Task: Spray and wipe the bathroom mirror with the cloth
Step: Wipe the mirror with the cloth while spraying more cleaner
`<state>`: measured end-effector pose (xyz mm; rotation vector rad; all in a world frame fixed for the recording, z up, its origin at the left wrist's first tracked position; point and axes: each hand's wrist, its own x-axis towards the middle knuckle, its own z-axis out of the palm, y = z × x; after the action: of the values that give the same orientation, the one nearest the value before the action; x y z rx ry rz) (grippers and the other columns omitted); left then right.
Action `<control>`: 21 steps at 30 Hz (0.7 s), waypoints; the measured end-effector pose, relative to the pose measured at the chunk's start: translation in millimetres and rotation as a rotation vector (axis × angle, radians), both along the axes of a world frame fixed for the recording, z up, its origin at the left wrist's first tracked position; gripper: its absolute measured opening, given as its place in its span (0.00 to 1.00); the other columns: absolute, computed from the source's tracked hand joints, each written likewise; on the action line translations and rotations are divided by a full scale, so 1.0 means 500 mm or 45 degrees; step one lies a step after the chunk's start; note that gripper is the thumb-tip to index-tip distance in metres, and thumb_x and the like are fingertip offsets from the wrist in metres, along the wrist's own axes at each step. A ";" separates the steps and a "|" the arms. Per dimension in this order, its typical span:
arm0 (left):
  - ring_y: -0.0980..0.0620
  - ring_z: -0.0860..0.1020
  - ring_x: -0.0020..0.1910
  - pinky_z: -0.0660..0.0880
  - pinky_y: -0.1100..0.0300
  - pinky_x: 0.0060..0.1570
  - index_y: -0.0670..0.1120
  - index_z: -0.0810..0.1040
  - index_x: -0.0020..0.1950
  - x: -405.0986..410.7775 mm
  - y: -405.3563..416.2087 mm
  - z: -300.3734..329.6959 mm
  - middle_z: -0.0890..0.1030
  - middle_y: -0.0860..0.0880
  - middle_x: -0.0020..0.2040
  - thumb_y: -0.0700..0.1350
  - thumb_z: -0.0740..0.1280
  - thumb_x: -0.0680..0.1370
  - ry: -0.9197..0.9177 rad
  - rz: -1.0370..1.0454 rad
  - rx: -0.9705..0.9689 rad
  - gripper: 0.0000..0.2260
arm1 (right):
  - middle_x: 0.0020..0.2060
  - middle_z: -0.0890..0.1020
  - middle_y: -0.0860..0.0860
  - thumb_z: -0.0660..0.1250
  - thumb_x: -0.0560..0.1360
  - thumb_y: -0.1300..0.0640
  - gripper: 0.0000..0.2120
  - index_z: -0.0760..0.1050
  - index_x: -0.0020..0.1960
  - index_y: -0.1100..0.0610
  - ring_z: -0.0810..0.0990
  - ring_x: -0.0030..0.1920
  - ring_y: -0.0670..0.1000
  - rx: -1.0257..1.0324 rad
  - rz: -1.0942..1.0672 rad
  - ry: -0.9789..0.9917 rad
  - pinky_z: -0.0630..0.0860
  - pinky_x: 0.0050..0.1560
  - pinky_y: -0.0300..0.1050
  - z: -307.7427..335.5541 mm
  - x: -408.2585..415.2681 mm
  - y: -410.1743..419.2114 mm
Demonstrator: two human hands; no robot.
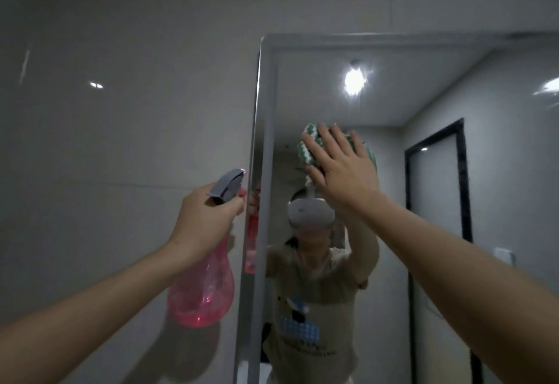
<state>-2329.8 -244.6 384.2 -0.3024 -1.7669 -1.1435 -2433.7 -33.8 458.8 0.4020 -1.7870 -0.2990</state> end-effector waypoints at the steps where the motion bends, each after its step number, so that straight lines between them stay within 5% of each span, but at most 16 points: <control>1: 0.38 0.79 0.44 0.75 0.50 0.42 0.37 0.79 0.45 -0.002 -0.005 0.018 0.82 0.36 0.45 0.43 0.67 0.71 0.029 0.023 -0.052 0.09 | 0.77 0.48 0.52 0.44 0.81 0.41 0.27 0.44 0.77 0.46 0.44 0.76 0.54 -0.041 0.007 0.008 0.39 0.73 0.54 0.032 0.001 -0.007; 14: 0.46 0.81 0.43 0.76 0.54 0.44 0.34 0.79 0.50 -0.006 -0.054 0.267 0.82 0.38 0.48 0.41 0.64 0.75 0.216 0.142 -0.146 0.11 | 0.77 0.48 0.53 0.45 0.81 0.43 0.27 0.45 0.78 0.48 0.45 0.76 0.54 -0.141 0.099 0.002 0.42 0.73 0.55 0.284 -0.005 -0.158; 17: 0.40 0.81 0.48 0.76 0.49 0.46 0.33 0.79 0.49 -0.016 -0.079 0.289 0.82 0.36 0.47 0.41 0.65 0.74 0.241 0.254 -0.154 0.11 | 0.77 0.49 0.53 0.46 0.81 0.43 0.27 0.48 0.77 0.48 0.46 0.76 0.54 -0.191 0.157 0.019 0.43 0.73 0.56 0.327 -0.009 -0.182; 21: 0.46 0.82 0.43 0.77 0.50 0.48 0.36 0.79 0.50 -0.034 -0.111 0.286 0.82 0.38 0.47 0.43 0.66 0.73 0.238 0.202 -0.113 0.11 | 0.77 0.51 0.54 0.47 0.81 0.43 0.26 0.50 0.77 0.49 0.49 0.76 0.56 -0.224 0.170 0.096 0.42 0.73 0.57 0.338 -0.020 -0.200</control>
<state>-2346.7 -300.3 527.0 -0.3065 -1.6478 -0.8964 -2443.5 -133.8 627.6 0.3772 -1.6881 -0.0615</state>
